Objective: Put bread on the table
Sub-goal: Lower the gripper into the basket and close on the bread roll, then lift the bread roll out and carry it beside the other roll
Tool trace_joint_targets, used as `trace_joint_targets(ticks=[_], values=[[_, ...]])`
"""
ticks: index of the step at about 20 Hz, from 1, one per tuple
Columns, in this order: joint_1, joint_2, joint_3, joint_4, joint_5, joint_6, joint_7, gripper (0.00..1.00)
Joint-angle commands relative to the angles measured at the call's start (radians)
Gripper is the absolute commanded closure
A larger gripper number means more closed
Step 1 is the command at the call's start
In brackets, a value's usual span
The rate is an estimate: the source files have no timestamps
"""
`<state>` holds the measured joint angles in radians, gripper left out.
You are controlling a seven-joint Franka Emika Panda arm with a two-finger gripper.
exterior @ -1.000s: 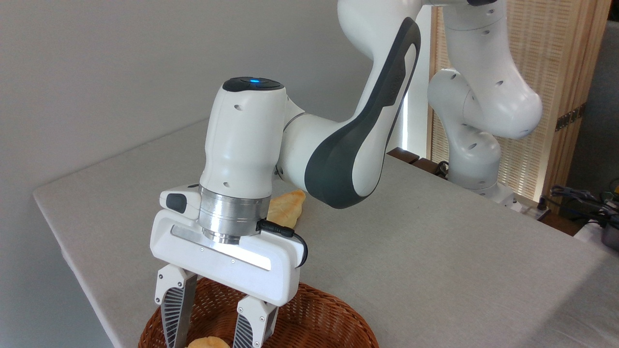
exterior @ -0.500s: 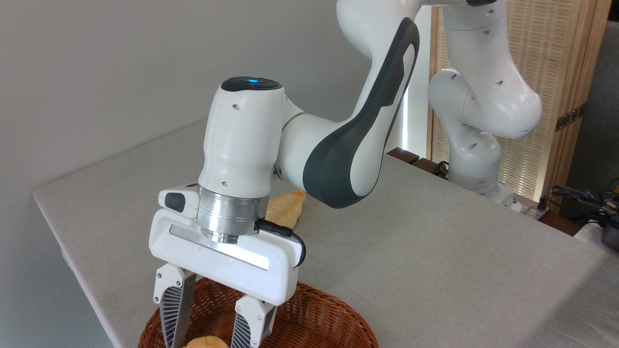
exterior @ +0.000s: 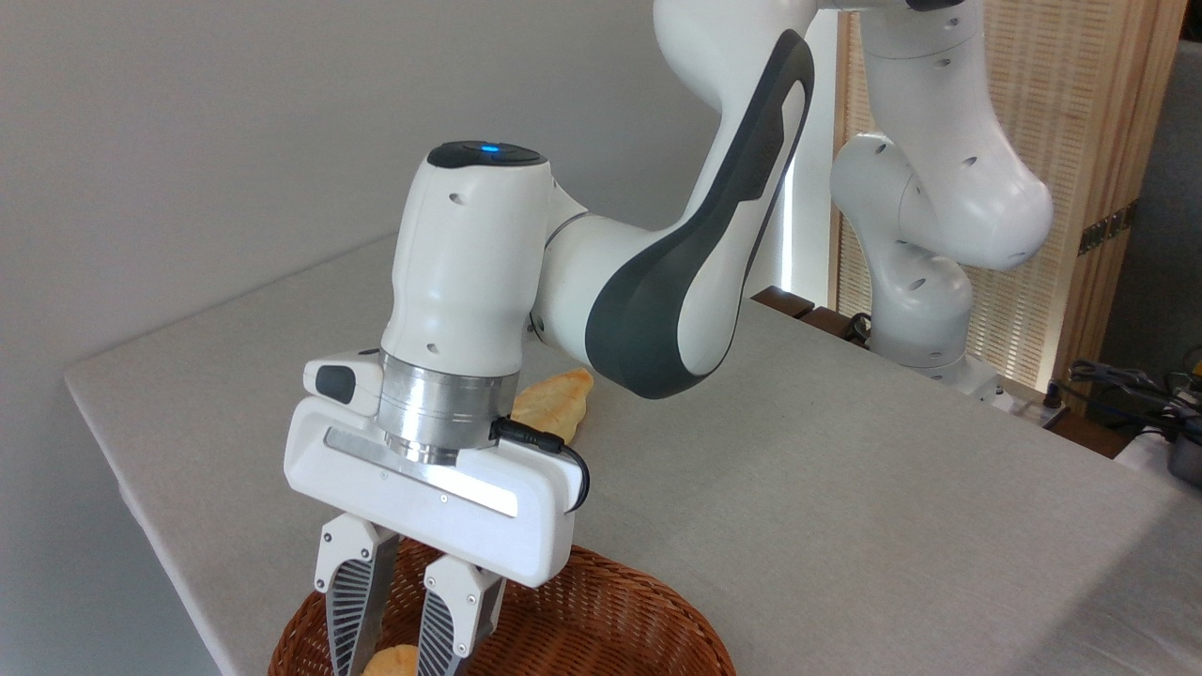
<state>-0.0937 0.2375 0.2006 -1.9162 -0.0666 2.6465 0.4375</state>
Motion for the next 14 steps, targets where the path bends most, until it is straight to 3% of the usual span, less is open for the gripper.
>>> trace_joint_targets(ticks=[1,8,14], values=[[-0.009,-0.084,-0.004,0.0,-0.004,-0.078,0.014,0.51],[-0.011,-0.247,-0.115,-0.003,-0.002,-0.394,0.017,0.48],[-0.052,-0.377,-0.13,-0.13,-0.002,-0.603,0.087,0.44]])
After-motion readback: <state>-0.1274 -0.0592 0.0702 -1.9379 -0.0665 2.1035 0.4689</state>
